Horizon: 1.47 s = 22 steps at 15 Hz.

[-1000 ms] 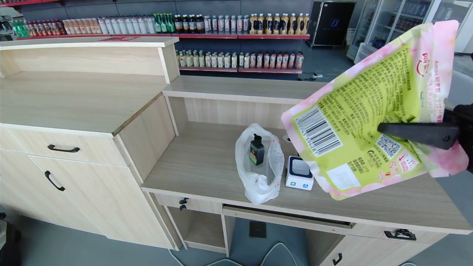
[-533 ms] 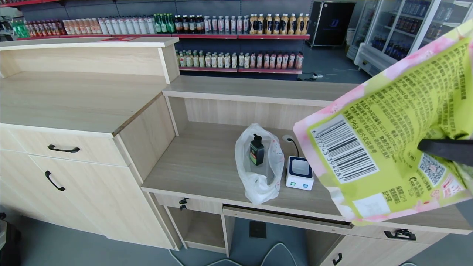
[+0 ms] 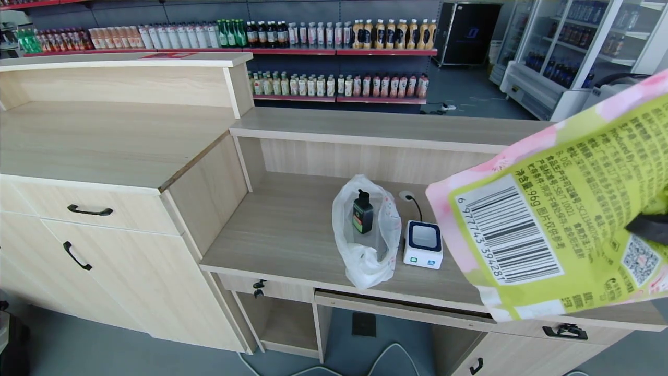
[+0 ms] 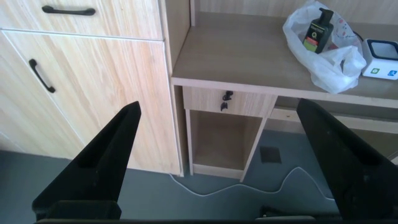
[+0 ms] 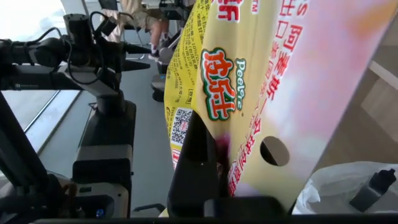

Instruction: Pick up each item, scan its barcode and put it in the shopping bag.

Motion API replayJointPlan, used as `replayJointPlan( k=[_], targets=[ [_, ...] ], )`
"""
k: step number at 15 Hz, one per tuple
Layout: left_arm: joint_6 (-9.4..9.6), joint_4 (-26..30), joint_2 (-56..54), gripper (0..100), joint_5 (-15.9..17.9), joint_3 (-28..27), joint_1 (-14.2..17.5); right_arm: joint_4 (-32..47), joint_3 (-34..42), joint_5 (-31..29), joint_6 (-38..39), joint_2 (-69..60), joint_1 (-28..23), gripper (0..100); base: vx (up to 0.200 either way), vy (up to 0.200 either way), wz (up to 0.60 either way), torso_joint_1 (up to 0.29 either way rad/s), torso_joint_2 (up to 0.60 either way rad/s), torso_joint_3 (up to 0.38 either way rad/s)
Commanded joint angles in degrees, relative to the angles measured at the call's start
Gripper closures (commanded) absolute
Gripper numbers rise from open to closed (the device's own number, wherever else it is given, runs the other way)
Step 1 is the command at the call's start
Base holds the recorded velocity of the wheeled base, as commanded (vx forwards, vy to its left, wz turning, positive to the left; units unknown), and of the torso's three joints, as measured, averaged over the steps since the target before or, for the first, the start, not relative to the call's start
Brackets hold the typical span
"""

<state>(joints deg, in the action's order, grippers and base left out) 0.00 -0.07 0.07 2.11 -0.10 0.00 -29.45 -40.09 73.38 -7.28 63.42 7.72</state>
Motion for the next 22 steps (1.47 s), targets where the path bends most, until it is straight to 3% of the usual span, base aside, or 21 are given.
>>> replayJointPlan(
  k=[1,22],
  targets=[
    [0.00,0.0,0.0,0,0.0,0.0,0.0,0.0,0.5,0.5,-0.5,-0.2,0.0,100,0.000,0.000,0.00,0.000,0.00,0.000],
    [0.00,0.0,0.0,0,0.0,0.0,0.0,0.0,0.4,1.6,-0.1,-0.9,0.1,100,0.000,0.000,0.00,0.000,0.00,0.000]
  ],
)
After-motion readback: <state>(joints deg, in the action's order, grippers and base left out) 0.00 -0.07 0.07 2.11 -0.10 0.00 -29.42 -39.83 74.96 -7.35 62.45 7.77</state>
